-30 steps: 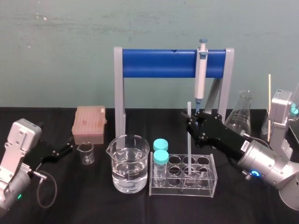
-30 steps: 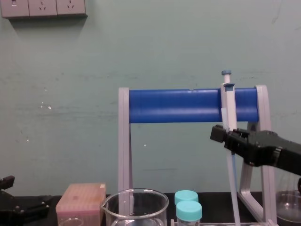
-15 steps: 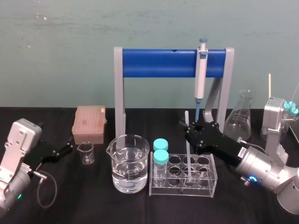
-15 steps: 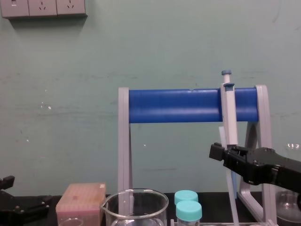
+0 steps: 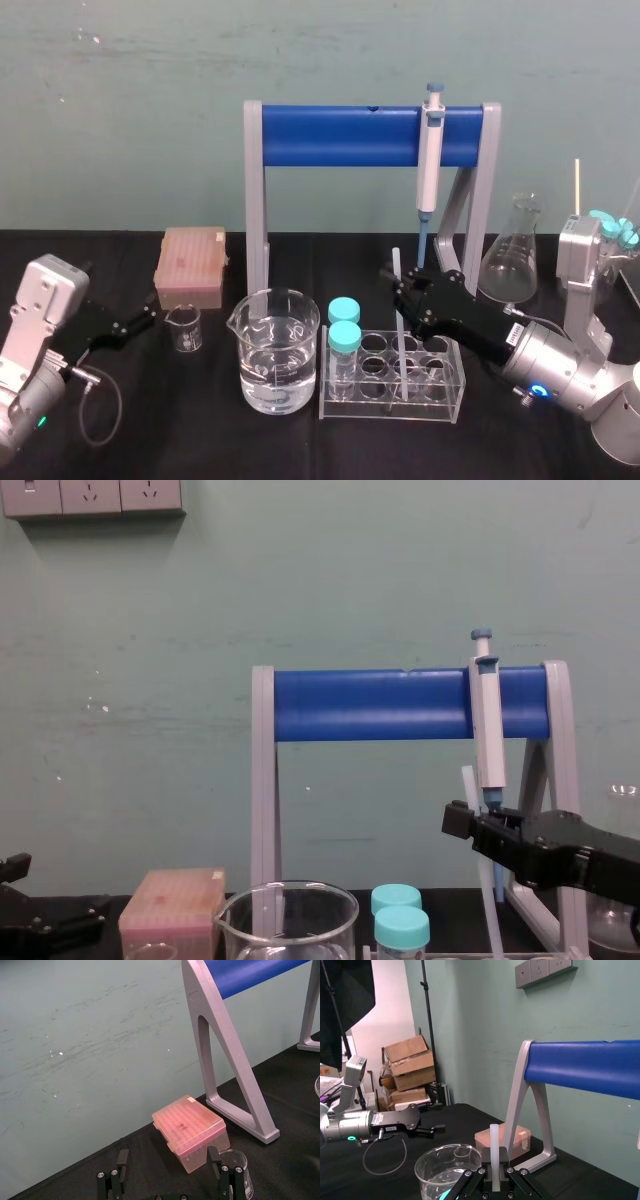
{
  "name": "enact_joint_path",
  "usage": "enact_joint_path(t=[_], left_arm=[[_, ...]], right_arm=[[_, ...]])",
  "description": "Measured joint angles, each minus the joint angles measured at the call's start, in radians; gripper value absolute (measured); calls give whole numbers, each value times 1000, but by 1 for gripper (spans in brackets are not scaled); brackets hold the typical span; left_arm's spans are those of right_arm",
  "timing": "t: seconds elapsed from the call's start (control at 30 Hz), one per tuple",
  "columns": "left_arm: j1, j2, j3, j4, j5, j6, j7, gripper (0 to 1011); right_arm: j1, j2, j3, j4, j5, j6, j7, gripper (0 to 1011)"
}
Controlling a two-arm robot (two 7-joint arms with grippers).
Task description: Pick up the stirring rod with one hand, then place it down.
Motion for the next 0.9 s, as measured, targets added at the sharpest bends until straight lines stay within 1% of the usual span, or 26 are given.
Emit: enact_joint_path(t=[0.37, 0.9], left_arm=[[0, 0, 0, 0, 0, 0, 0, 1000], [0, 0, 0, 0, 0, 0, 0, 1000]], right_arm=[[-6, 7, -7, -7, -1, 12, -1, 71], [0, 9, -16, -1, -27, 9, -13, 71]])
